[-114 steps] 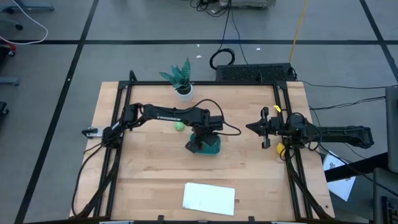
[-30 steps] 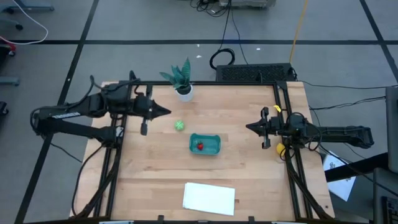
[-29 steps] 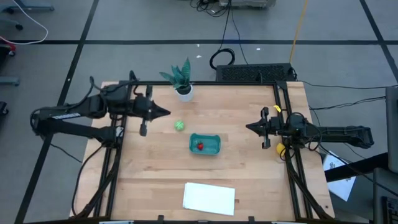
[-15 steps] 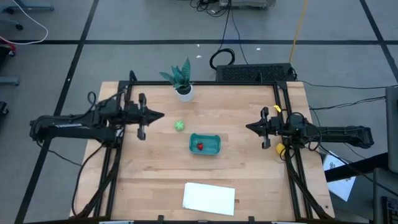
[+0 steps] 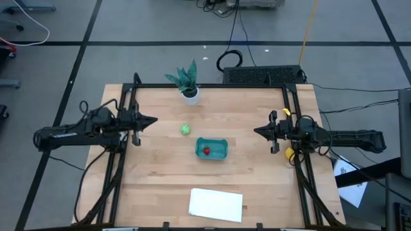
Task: Pick and placing Produce into tupperware
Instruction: Put the yellow lemon into the blue container
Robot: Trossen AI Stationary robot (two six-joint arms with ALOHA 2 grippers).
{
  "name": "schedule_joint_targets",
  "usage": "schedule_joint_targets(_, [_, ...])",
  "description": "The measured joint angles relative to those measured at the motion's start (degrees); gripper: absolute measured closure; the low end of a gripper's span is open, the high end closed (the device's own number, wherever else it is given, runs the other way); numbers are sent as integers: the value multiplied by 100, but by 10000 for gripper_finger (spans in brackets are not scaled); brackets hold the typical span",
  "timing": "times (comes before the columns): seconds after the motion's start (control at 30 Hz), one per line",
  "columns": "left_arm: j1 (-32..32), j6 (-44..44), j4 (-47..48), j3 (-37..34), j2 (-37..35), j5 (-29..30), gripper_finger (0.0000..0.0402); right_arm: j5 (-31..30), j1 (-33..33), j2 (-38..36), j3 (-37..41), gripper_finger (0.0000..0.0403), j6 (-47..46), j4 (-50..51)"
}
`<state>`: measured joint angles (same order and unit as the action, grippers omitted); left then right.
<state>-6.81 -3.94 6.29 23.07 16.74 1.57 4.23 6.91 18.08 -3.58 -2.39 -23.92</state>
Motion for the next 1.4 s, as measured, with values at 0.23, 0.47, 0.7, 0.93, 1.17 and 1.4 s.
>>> schedule_joint_targets(0.23, [245,-87,96,-286,-261,126,401,-1,-1,0,-1,403,0,14])
schedule_joint_targets(0.47, [605,-285,-873,-957,-259,199,401,-2,-1,-1,1,403,-98,13])
schedule_joint_targets(0.7, [737,-453,-1174,-1262,-305,198,401,-2,-1,-1,0,403,-100,17])
schedule_joint_targets(0.93, [735,-547,-1043,-1412,-302,196,401,-2,-1,0,-1,403,-55,18])
schedule_joint_targets(1.17, [735,-540,-1035,-1700,-300,299,401,-2,-1,1,0,403,-39,20])
schedule_joint_targets(1.4, [735,-585,-1032,-1812,-300,285,401,-2,-1,0,0,403,-36,20])
